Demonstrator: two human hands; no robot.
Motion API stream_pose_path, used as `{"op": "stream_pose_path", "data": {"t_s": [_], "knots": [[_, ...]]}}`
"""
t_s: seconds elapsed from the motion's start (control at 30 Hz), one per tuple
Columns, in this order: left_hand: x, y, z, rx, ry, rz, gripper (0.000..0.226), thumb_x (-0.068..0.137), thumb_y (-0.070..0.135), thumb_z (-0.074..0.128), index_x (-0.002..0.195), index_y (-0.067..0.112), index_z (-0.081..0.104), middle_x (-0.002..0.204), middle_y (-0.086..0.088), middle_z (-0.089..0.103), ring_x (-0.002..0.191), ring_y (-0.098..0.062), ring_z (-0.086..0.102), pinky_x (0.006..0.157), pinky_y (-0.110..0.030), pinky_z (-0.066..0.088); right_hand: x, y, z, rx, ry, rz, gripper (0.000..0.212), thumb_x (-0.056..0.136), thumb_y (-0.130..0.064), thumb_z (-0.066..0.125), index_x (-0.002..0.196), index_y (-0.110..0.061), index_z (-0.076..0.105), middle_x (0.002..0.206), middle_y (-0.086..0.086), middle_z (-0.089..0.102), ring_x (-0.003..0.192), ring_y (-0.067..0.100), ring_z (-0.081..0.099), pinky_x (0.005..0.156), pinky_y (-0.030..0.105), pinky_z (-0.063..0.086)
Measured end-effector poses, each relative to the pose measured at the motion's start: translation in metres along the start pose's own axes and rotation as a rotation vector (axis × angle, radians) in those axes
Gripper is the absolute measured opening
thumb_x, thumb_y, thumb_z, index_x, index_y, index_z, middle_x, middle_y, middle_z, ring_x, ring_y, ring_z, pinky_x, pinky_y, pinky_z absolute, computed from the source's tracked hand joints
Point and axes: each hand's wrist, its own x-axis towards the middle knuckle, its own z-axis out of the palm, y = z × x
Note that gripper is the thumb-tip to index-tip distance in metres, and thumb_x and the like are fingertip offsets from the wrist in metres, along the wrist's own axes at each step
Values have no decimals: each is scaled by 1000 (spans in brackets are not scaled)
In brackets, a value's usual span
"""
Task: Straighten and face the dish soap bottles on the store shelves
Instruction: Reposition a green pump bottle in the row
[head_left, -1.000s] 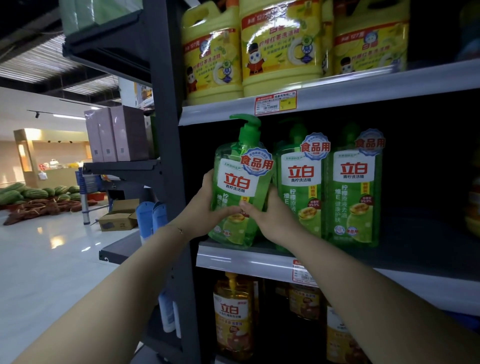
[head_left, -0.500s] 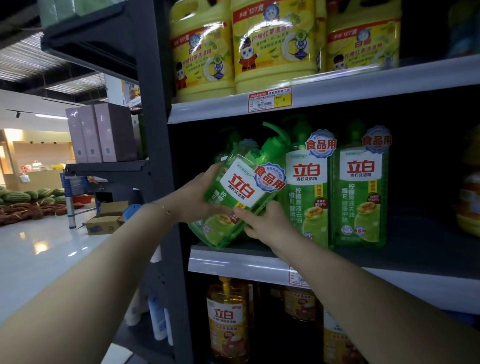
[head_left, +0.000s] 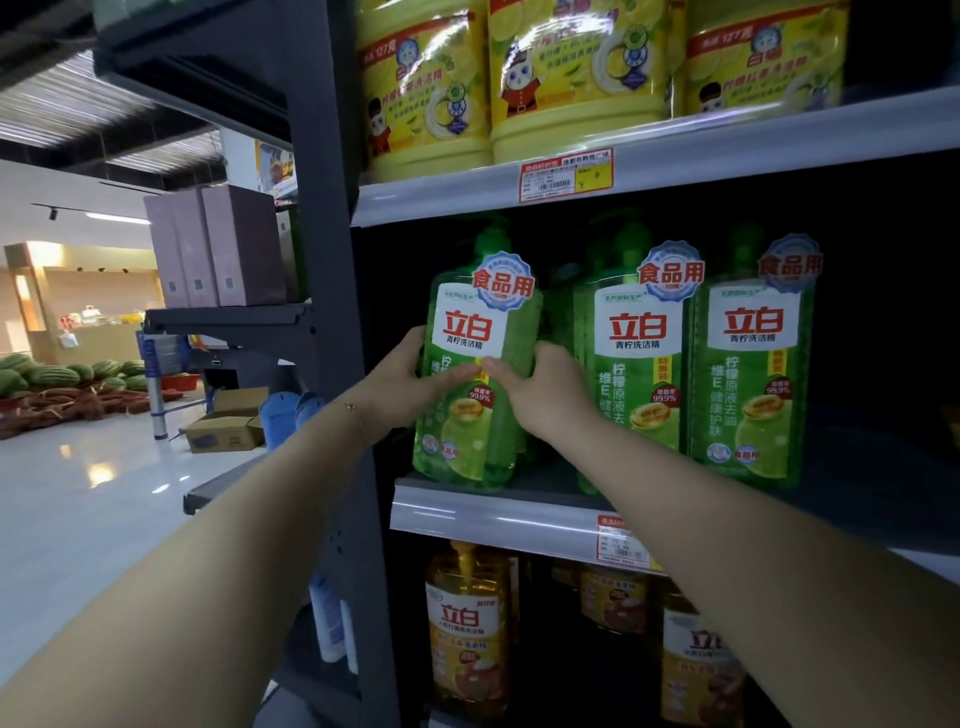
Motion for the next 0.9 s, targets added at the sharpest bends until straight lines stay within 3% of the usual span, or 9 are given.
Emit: {"op": "stream_pose_path", "data": {"t_s": [0.13,0.23,0.3,0.4,0.5,0.57,0.63,0.73,0.9], "knots": [[-12,-22,6,-210,70,2,58,88,14,67,138,24,38,117,2,64,106,-19,66,71,-30,59,2,-1,5,-119,-20,-123,36,92,-37,59,119,-14,58,104,1,68,84,18,66,76,34,55],[-17,-37,12,-224,63,61,82,82,-3,71,144,29,27,123,2,61,105,-11,66,80,-33,59,3,0,5,-185,-49,-164,45,92,-34,58,131,-13,49,111,4,67,90,19,65,78,31,54],[-18,-40,15,-200,49,113,92,80,-9,70,146,29,19,125,4,59,102,-3,66,81,-29,58,3,1,1,-207,-123,-148,61,92,-29,61,143,-13,33,126,6,61,95,18,62,77,25,49],[-18,-42,17,-141,54,170,96,80,-6,71,148,29,15,130,3,57,108,-6,64,84,-28,57,-4,-2,-2,-297,-211,-79,85,92,-26,61,152,-12,3,143,11,46,117,26,55,91,29,44],[-28,-44,24,-6,197,171,92,78,11,78,148,30,22,129,9,56,115,-10,59,94,-35,52,-13,-5,-1,-457,-134,-111,72,94,-26,58,148,-5,16,123,17,58,104,29,61,81,33,48],[-38,-43,30,138,354,173,81,75,21,81,140,23,32,128,2,51,115,-17,56,95,-42,51,-24,-4,-4,-636,-118,-187,53,94,-19,57,138,-2,33,99,14,62,83,27,63,68,33,52],[-48,-37,40,375,463,228,68,74,20,81,128,12,41,122,-5,46,110,-24,52,90,-43,50,-37,-4,-15,-819,-149,-294,30,92,-14,55,119,-3,48,87,8,56,78,27,62,64,36,53],[-60,-13,62,628,414,357,50,77,14,75,119,8,48,114,-9,49,104,-28,52,80,-40,47,-55,-8,-45,-964,-155,-450,22,93,-23,50,110,-10,52,92,7,52,84,29,59,60,33,43],[-62,36,116,726,267,538,39,81,17,70,115,11,52,110,-9,54,95,-30,56,63,-35,43,-79,-5,-118,-1050,-128,-512,28,92,-31,48,114,-14,50,102,5,50,93,25,53,62,32,36]]}}
